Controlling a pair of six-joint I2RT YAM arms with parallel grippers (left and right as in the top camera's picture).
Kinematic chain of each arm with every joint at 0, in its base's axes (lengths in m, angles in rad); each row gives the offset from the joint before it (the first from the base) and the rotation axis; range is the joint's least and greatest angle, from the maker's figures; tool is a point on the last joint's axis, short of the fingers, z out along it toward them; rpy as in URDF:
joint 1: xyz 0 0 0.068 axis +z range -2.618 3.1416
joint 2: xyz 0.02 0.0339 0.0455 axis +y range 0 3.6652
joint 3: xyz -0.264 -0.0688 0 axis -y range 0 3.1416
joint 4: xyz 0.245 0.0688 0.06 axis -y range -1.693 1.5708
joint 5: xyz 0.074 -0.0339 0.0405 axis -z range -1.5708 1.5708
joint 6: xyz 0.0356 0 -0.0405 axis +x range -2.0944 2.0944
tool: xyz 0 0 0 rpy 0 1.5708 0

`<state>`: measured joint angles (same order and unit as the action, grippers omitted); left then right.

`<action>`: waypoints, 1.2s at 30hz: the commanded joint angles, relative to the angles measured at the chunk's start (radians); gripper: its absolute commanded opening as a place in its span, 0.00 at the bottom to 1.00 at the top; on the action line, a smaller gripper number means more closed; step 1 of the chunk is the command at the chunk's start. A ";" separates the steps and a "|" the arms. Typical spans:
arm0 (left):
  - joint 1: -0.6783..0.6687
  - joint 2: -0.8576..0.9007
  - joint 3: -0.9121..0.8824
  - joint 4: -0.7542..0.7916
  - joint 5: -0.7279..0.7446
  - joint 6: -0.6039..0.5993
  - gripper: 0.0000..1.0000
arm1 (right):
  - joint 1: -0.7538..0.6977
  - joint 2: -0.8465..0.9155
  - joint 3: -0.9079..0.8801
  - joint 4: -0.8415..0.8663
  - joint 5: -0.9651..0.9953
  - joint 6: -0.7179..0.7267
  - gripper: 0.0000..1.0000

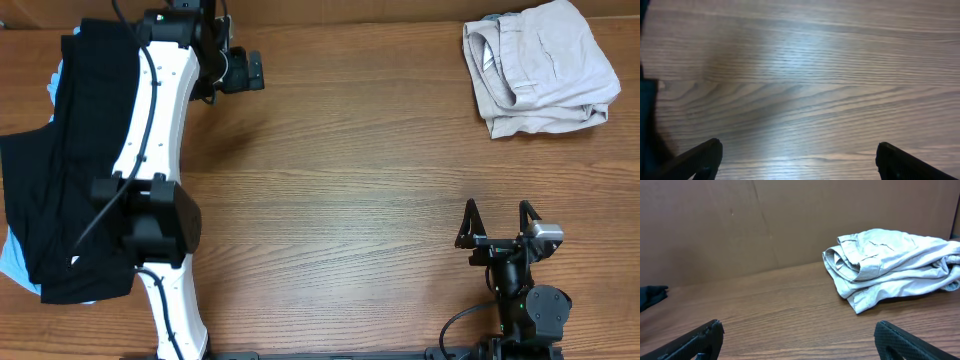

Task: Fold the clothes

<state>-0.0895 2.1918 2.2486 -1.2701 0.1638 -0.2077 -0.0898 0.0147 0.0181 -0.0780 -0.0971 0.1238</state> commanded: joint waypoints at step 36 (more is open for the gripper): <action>0.155 -1.535 -1.790 1.122 0.018 -0.006 1.00 | 0.007 -0.012 -0.010 0.005 -0.002 0.005 1.00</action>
<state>0.0669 0.7448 0.5419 -0.1780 0.2047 -0.2108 -0.0891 0.0147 0.0181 -0.0780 -0.0975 0.1265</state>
